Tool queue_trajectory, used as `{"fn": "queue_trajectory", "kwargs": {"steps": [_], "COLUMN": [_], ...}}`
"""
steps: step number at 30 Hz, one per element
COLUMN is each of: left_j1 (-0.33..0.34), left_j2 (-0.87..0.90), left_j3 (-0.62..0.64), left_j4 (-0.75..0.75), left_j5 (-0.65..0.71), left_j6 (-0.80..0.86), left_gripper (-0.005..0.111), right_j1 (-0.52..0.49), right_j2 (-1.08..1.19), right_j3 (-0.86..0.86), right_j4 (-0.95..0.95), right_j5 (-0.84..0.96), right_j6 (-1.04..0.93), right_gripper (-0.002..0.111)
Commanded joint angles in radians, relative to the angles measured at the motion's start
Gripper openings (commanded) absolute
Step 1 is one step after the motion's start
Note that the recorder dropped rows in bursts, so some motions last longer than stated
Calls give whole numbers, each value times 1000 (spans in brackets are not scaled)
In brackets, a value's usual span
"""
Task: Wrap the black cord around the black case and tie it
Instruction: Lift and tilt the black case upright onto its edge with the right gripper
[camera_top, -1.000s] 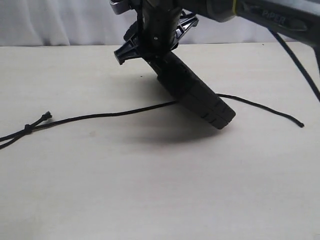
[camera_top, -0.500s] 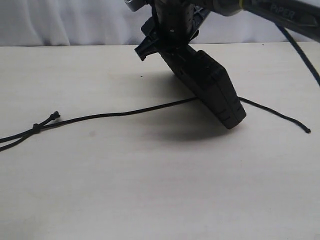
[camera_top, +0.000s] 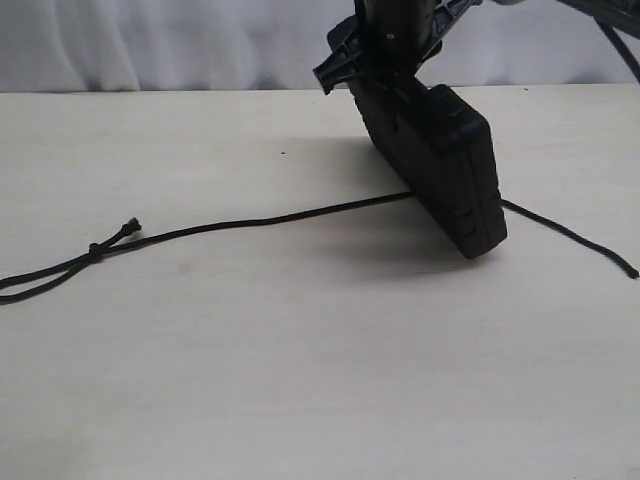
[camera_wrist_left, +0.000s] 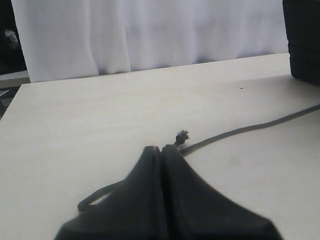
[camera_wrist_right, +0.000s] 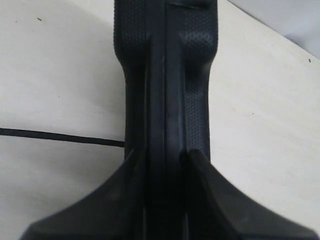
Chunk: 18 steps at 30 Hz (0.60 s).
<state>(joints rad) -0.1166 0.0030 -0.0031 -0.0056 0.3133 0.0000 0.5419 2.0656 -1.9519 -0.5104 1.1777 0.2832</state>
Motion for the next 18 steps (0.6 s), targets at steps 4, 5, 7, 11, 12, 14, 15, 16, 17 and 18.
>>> {"fn": "queue_trajectory", "kwargs": {"steps": [4, 5, 7, 11, 12, 14, 15, 16, 17, 18], "left_j1": [1, 1, 1, 1, 1, 1, 1, 1, 1, 1], "left_j2": [-3, -3, -3, -3, -3, -3, -3, -3, -3, -3], "left_j3": [3, 3, 3, 3, 3, 3, 3, 3, 3, 3], "left_j4": [-2, -2, -2, -2, -2, -2, -2, -2, -2, -2], "left_j5": [-5, -5, -5, -5, -5, -5, -5, -5, -5, -5], "left_j6": [0, 0, 0, 0, 0, 0, 0, 0, 0, 0], "left_gripper": [0, 0, 0, 0, 0, 0, 0, 0, 0, 0], "right_j1": [-32, -32, -36, -80, -95, -126, -138, -164, -186, -200], "right_j2": [-3, -3, -3, -6, -10, -29, -34, -51, -69, -80], "right_j3": [1, 1, 1, 1, 1, 1, 1, 11, 29, 44], "right_j4": [-84, -84, -80, -56, -40, 48, 92, 180, 240, 282], "right_j5": [43, 43, 43, 43, 43, 43, 43, 38, 9, -14], "right_j6": [-18, -26, -29, -29, -29, -36, -39, -54, -56, -70], "right_gripper": [4, 4, 4, 4, 4, 4, 4, 4, 4, 4]}}
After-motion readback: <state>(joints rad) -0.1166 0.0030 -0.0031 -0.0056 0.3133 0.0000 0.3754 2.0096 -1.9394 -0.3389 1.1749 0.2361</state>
